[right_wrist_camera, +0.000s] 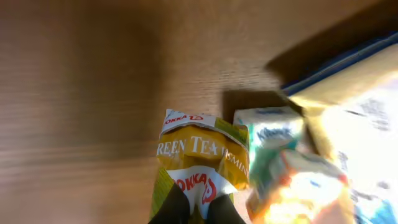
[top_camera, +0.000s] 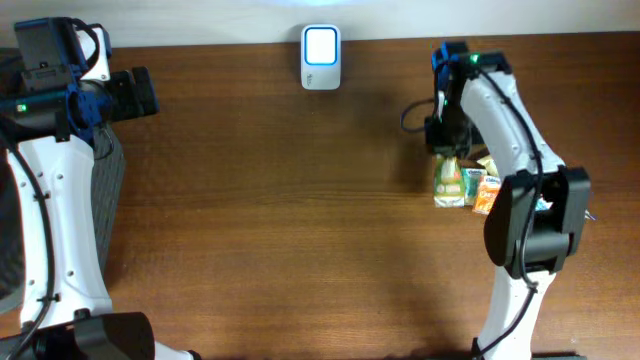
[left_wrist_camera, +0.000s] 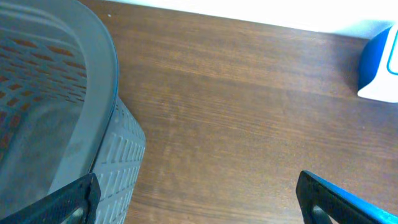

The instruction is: Scan the item barcode

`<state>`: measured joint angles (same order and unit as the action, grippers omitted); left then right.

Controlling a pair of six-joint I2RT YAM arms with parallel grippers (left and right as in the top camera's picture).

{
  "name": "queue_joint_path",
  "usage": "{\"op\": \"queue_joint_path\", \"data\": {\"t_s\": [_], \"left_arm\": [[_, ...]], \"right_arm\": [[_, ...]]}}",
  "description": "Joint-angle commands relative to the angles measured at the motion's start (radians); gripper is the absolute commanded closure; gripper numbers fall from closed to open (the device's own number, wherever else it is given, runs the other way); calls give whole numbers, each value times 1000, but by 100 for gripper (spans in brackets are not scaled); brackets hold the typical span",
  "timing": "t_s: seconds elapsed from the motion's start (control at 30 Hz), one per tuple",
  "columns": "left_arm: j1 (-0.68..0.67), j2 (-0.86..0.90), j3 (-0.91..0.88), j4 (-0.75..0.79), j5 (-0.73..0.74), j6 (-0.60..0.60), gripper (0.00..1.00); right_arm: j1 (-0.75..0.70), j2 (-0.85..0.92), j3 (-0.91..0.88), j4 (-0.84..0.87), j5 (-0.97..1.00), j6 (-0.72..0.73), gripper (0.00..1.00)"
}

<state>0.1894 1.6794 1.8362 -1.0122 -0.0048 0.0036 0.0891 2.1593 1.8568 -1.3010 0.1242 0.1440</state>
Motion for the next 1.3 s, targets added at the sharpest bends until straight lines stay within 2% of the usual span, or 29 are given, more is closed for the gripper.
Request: {"op": "queue_joint_path", "data": {"t_s": [0.0,0.1,0.27,0.3,0.33,0.37,0.4,0.43,0.6,0.73,1.0,1.13,1.27], "left_arm": [[1,2,3,0,0,12,1],[1,2,3,0,0,12,1],[1,2,3,0,0,12,1],[1,2,3,0,0,12,1],[1,2,3,0,0,12,1],[1,2,3,0,0,12,1],[1,2,3,0,0,12,1],[1,2,3,0,0,12,1],[1,2,3,0,0,12,1],[1,2,3,0,0,12,1],[1,2,3,0,0,12,1],[1,2,3,0,0,11,1],[1,2,3,0,0,12,1]], "right_arm": [[-5,-20,-132,116,-42,-80,96],[-11,-20,-208,193,-1,-122,96],[-74,-20,-219,226,123,-132,96],[-91,-20,-219,233,123,-133,89],[-104,-20,-219,237,121,-133,70],[-109,-20,-218,238,115,-134,36],[-109,-21,-217,237,116,-134,19],[-109,-24,-210,235,111,-132,14],[-86,-135,-97,202,-43,-133,11],[-83,-339,15,113,-172,-133,8],[-82,-738,27,-42,-219,-133,1],[-83,-842,27,-188,-218,-133,1],[-83,-868,27,-241,-218,-133,2]]}}
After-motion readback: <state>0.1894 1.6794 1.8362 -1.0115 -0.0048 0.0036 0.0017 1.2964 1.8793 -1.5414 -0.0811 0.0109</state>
